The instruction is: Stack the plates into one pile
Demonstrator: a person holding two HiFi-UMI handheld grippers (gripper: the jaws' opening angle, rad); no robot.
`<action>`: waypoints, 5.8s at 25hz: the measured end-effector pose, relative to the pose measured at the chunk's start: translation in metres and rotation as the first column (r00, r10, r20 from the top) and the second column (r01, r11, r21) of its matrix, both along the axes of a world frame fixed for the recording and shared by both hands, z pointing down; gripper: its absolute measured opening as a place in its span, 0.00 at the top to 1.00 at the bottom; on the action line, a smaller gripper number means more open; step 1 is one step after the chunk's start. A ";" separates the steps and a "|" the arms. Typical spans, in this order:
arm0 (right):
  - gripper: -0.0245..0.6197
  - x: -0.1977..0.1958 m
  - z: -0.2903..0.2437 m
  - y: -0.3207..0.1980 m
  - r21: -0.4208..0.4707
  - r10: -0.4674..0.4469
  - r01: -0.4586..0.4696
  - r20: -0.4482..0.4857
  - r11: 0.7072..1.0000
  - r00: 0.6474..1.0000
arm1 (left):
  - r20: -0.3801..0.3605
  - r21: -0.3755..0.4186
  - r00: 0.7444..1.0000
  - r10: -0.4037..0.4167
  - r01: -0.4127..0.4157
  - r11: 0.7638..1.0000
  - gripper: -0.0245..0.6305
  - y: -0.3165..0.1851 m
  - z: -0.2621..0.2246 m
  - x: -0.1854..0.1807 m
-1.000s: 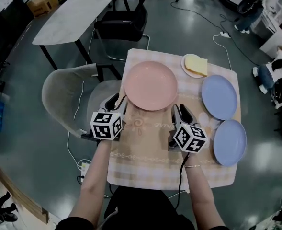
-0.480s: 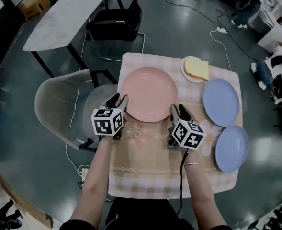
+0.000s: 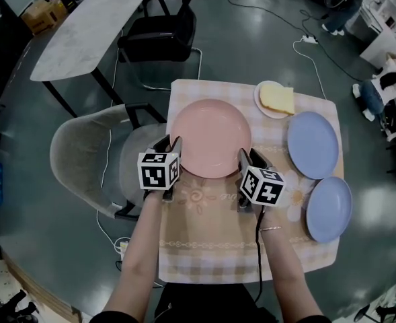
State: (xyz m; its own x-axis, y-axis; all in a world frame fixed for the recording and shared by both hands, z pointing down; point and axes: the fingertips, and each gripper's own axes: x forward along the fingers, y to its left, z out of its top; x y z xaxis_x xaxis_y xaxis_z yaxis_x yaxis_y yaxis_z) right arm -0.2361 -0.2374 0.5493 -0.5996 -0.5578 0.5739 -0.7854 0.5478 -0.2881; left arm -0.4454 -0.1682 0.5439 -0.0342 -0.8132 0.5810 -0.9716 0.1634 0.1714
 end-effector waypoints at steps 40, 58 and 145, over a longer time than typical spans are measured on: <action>0.84 0.339 -0.089 0.079 0.078 0.490 -0.494 0.063 0.866 0.869 | -0.070 0.160 0.899 0.433 -0.418 0.894 0.79 -0.006 -0.088 0.325; 0.85 0.502 -0.051 0.073 0.057 0.592 -0.590 -0.013 0.805 0.806 | -0.086 0.065 0.833 0.547 -0.543 0.837 0.78 -0.032 -0.040 0.491; 0.82 0.517 0.019 0.043 -0.078 0.459 -0.473 -0.146 0.878 0.876 | -0.199 -0.057 0.868 0.455 -0.474 0.879 0.74 -0.036 0.010 0.509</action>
